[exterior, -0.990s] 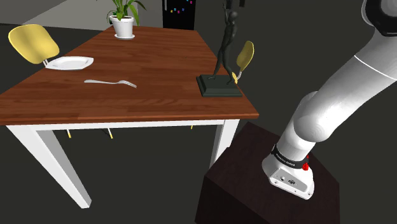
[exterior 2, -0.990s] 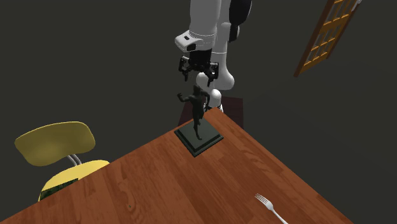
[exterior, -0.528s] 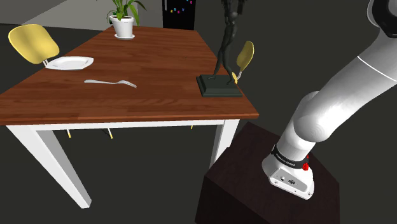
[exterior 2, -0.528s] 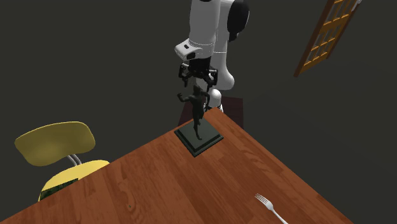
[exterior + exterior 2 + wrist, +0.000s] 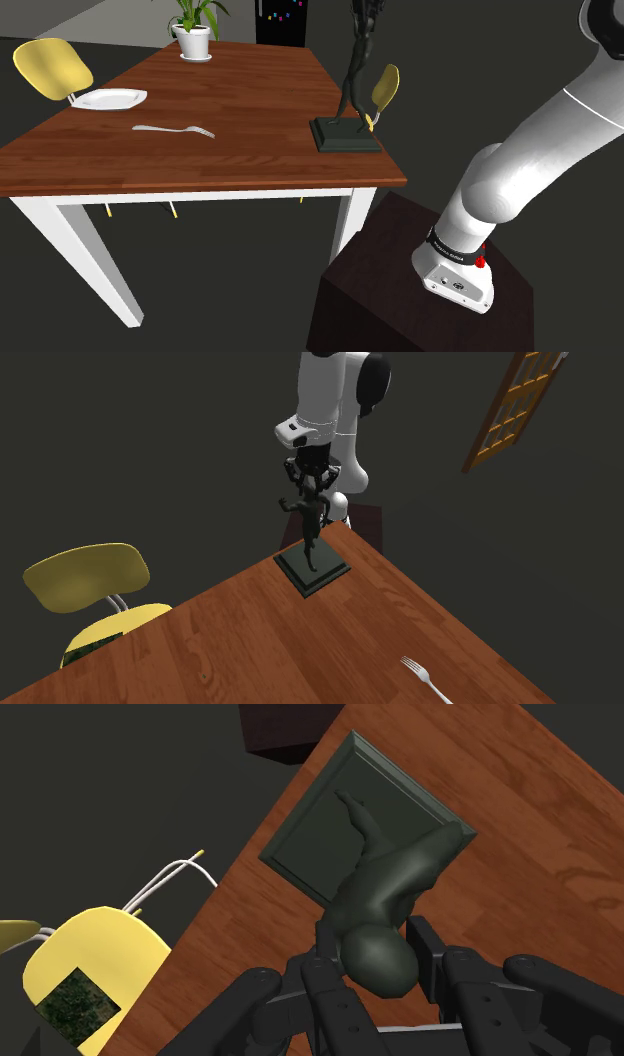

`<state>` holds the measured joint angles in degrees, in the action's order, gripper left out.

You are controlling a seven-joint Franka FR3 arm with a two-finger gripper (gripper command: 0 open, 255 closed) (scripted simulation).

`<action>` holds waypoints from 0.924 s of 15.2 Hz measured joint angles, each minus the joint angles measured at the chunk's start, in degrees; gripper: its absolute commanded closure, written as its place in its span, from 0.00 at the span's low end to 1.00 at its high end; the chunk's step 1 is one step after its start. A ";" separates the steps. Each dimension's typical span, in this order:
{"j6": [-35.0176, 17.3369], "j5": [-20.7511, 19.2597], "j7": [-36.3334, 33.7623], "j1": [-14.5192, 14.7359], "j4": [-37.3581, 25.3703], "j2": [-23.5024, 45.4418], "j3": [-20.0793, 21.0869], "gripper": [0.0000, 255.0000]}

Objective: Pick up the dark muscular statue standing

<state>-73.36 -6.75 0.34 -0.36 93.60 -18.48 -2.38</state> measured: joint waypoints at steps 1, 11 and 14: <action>0.01 0.00 -0.01 0.00 0.01 0.00 0.01 1.00; 6.06 -0.09 0.78 -0.03 -9.53 3.63 0.06 1.00; 8.81 -0.13 1.13 -0.05 -14.40 5.74 0.08 1.00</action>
<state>-64.54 -6.88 1.46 -0.41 79.20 -12.74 -2.30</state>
